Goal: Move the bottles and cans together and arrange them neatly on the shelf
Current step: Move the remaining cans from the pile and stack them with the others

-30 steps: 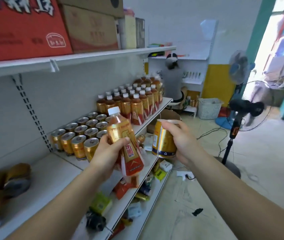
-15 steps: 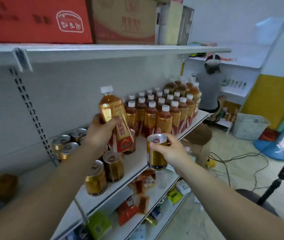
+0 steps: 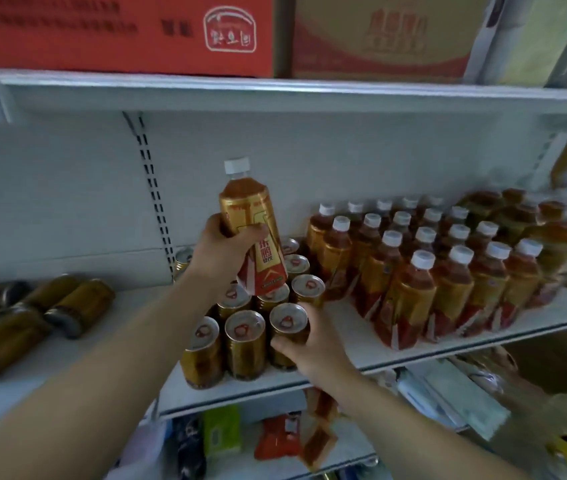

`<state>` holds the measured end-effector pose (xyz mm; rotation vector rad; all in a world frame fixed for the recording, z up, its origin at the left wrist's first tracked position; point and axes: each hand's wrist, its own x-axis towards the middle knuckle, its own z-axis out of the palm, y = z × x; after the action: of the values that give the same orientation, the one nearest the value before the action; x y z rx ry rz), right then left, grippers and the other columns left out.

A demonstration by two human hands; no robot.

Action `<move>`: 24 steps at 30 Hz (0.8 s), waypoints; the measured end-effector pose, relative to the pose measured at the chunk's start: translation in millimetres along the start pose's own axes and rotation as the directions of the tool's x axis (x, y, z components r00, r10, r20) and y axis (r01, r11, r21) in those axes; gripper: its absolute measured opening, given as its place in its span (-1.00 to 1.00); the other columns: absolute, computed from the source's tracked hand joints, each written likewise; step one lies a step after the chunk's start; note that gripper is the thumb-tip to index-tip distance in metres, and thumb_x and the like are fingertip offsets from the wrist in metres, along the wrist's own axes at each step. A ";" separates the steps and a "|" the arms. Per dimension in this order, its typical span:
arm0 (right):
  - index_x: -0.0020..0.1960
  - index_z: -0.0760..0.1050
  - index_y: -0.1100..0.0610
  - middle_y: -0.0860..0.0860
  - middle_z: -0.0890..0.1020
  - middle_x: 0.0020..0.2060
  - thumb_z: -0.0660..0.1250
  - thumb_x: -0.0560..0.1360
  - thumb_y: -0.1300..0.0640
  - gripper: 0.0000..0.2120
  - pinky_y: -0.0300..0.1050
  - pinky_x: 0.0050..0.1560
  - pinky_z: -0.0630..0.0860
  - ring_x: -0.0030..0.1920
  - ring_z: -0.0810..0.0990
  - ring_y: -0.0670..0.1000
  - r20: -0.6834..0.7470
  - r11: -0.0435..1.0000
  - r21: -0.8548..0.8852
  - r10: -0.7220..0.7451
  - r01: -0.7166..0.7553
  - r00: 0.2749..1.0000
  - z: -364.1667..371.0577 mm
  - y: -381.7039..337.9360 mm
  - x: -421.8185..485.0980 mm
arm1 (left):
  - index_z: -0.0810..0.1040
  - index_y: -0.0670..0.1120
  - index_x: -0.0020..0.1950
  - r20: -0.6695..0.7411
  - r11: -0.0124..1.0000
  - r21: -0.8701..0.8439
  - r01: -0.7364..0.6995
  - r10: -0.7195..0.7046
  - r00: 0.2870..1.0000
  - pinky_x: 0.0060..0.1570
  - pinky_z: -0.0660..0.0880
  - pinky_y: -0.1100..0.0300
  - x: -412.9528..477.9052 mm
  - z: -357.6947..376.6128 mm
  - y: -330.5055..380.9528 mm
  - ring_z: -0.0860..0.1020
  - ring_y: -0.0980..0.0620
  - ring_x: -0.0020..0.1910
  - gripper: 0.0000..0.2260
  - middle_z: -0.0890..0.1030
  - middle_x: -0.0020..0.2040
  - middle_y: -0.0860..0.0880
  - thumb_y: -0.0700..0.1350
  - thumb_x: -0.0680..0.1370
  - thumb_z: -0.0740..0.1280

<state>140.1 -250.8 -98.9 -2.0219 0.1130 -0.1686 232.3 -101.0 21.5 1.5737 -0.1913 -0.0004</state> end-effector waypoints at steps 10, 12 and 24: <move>0.40 0.31 -0.10 -0.06 0.40 0.35 0.35 0.43 -0.19 -0.42 -0.16 0.23 0.30 0.34 0.34 -0.01 0.148 0.853 -0.447 -0.226 0.269 0.963 -64.7 -14.2 11.7 | 0.46 0.01 0.07 -0.118 1.000 0.003 -0.022 0.022 0.993 -0.32 0.56 0.19 -22.5 29.5 2.3 0.67 0.08 -0.19 -0.70 0.66 -0.07 0.03 -0.06 0.40 0.46; 0.24 0.50 0.00 0.03 0.51 0.20 0.31 0.47 -0.14 -0.61 -0.11 0.12 0.34 0.23 0.42 0.07 0.070 0.714 -0.597 -0.407 0.365 0.911 -110.3 -25.5 25.0 | 0.46 0.04 -0.01 -0.087 0.999 0.013 -0.030 0.031 0.996 -0.43 0.53 0.29 -21.5 38.3 4.1 0.66 0.14 -0.25 -0.75 0.68 -0.17 0.07 -0.11 0.41 0.46; 0.50 0.19 -0.13 0.12 0.21 0.52 -0.01 0.39 -0.50 -0.22 0.34 0.38 0.11 0.48 0.11 0.31 -0.015 0.528 -0.840 0.211 -0.126 0.977 -209.9 -25.5 103.8 | 0.40 0.26 0.07 0.211 0.978 0.209 -0.007 -0.039 0.977 -0.17 0.54 0.22 4.3 132.6 -21.5 0.61 0.21 -0.10 -0.41 0.63 -0.09 0.17 -0.01 0.14 0.57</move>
<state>207.1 -441.2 22.5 -2.9784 0.4014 0.1483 223.1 -233.2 -1.2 1.7843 -0.3572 -0.1683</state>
